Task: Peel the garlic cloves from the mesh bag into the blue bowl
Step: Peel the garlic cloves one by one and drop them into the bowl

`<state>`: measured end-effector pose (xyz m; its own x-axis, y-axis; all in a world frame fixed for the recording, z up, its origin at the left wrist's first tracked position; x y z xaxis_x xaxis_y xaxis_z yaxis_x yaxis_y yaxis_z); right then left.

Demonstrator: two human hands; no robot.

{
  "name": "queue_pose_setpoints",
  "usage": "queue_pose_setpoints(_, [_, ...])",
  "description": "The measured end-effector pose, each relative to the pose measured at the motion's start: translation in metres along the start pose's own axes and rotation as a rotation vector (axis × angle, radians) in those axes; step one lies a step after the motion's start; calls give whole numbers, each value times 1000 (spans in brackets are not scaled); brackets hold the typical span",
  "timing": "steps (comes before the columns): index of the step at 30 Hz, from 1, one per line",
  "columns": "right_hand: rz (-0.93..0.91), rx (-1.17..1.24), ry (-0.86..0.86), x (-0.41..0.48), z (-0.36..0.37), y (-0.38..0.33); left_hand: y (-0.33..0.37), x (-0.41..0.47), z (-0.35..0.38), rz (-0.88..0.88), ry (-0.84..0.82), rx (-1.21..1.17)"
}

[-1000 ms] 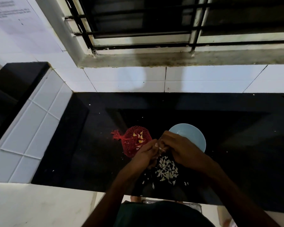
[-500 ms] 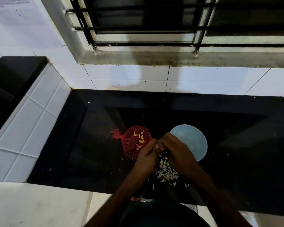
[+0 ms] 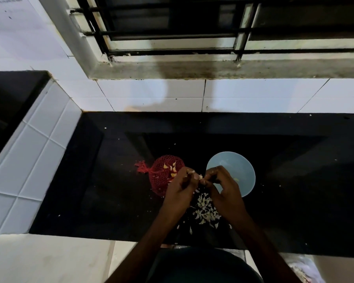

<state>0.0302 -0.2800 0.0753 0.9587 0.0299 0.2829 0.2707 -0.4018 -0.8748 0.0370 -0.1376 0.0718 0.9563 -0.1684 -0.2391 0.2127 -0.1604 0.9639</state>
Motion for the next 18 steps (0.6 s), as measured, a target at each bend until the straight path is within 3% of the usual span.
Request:
queue_pose_setpoints(6, [15, 12, -6, -8, -3, 3, 0, 0, -1, 60, -35, 80])
queue_pose_setpoints(18, [-124, -253, 33, -8, -14, -8, -5, -7, 0, -159, -26, -134])
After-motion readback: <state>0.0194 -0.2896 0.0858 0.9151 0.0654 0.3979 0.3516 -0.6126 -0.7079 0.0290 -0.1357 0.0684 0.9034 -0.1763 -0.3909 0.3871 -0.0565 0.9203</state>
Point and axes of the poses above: each hand's wrist, its own x-axis towards the middle knuckle, its own z-axis out of the palm, y = z × x, the point moved 6 cm from there along x, towards the middle knuckle, and after that the axes turned 3 degrees about -z, right-handed, at the moved point
